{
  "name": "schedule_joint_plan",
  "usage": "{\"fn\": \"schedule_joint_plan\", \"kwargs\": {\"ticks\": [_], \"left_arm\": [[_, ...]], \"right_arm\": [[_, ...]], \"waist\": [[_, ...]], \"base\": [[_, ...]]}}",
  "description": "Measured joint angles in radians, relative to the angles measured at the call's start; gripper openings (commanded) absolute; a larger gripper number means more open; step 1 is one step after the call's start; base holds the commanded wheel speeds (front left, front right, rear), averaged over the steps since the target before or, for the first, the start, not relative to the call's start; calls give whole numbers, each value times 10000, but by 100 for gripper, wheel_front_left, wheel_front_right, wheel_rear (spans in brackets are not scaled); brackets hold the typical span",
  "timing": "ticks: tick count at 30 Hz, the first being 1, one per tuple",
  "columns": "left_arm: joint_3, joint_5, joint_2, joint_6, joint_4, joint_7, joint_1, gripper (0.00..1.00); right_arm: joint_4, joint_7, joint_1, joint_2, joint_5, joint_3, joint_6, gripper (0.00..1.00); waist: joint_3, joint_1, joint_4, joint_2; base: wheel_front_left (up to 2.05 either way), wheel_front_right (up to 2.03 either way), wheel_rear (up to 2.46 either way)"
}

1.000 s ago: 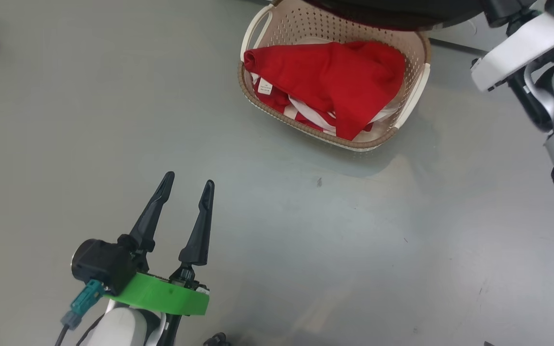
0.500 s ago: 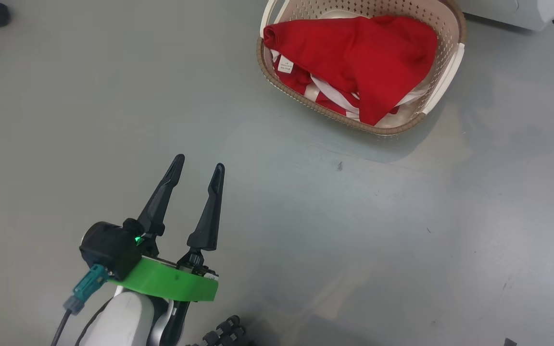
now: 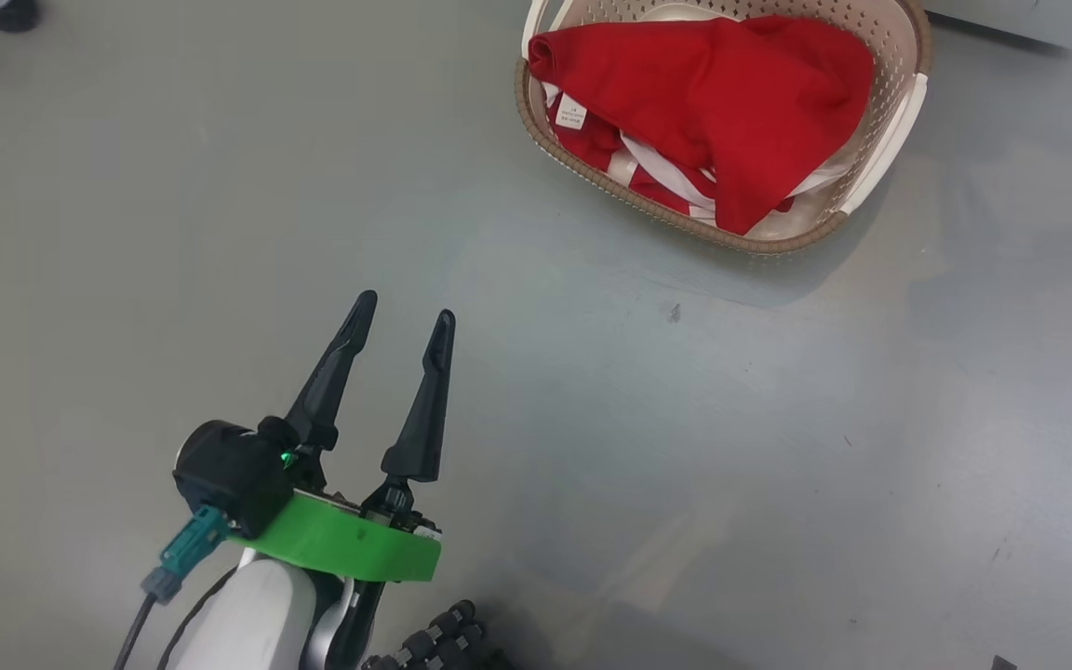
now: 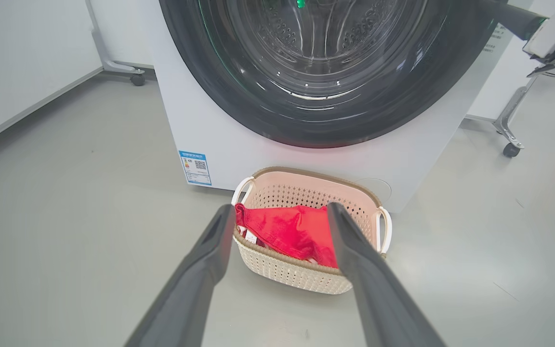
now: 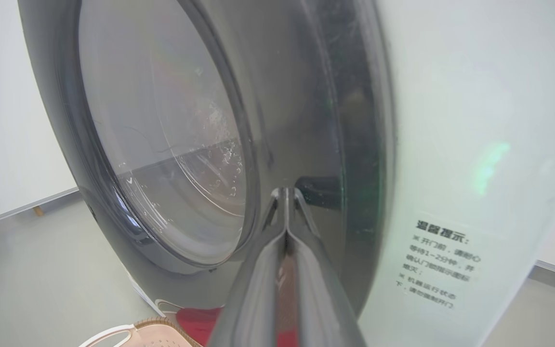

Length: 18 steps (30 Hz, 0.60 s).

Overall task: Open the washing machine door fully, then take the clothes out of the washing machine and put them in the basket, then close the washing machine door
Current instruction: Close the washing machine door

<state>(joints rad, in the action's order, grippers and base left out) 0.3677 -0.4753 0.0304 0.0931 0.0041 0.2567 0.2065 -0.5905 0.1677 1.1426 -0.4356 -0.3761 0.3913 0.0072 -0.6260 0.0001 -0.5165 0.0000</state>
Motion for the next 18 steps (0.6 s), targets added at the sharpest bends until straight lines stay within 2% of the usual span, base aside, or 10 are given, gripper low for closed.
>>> {"fn": "schedule_joint_plan", "kwargs": {"ticks": [4,18], "left_arm": [[150,-2,-15,0,77,0,-2,100],[-44,-69,-21,-90,265,0,48,100]], "right_arm": [[-127,157,41,109,0,-92,-100,0],[-838,593,-104,301,-2,-44,-100,0]], "waist": [[-54,-1,-63,0],[345,0,-13,0]], "base": [[0,0,0],[0,0,0]]}}
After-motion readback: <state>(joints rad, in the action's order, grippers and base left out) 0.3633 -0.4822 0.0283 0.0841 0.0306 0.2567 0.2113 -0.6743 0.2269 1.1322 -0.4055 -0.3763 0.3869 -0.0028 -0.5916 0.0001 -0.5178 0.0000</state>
